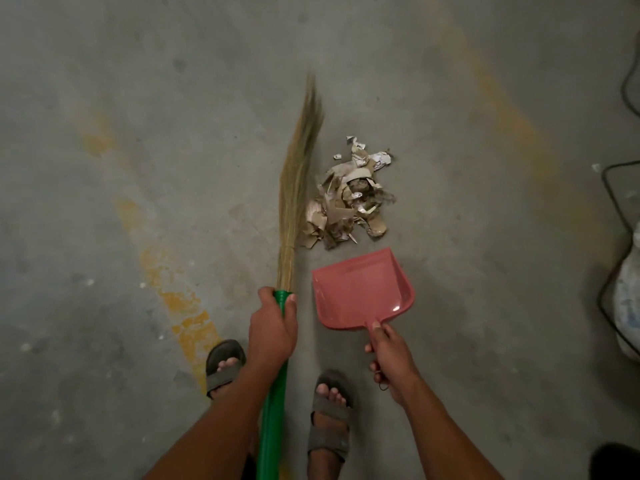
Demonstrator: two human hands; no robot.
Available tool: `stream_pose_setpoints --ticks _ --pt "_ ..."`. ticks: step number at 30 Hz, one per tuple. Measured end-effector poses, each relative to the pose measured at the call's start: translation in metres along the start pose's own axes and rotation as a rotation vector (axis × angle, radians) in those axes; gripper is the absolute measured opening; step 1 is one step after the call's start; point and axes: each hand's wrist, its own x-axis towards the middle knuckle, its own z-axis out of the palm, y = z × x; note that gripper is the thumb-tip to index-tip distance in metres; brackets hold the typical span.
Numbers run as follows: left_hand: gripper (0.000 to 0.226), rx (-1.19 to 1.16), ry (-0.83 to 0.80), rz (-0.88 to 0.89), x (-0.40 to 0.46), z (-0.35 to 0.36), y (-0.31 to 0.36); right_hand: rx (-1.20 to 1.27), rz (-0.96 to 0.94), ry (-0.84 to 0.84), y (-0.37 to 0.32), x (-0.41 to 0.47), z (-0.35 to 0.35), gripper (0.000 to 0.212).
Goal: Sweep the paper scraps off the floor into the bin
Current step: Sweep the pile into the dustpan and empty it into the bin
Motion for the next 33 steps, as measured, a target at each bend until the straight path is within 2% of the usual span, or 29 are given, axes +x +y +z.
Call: stream_pose_setpoints --ticks 8,12,18,26,33 --pt "0.030 0.006 0.016 0.011 0.092 -0.025 0.027 0.231 0.243 -0.127 0.009 -0.004 0.086 0.036" --pt "0.033 0.060 -0.023 0.062 0.127 -0.030 0.032 0.291 0.249 -0.142 0.010 0.007 0.137 0.032" --pt "0.036 0.109 -0.074 0.119 0.161 -0.032 0.029 0.366 0.268 -0.061 -0.011 0.036 0.197 0.034" --pt "0.048 0.221 -0.116 0.228 0.184 -0.043 0.029 0.419 0.249 0.098 -0.065 0.092 0.185 0.048" --pt "0.055 0.266 -0.171 0.347 0.203 -0.032 0.074 0.349 0.214 0.151 -0.080 0.109 0.152 0.043"
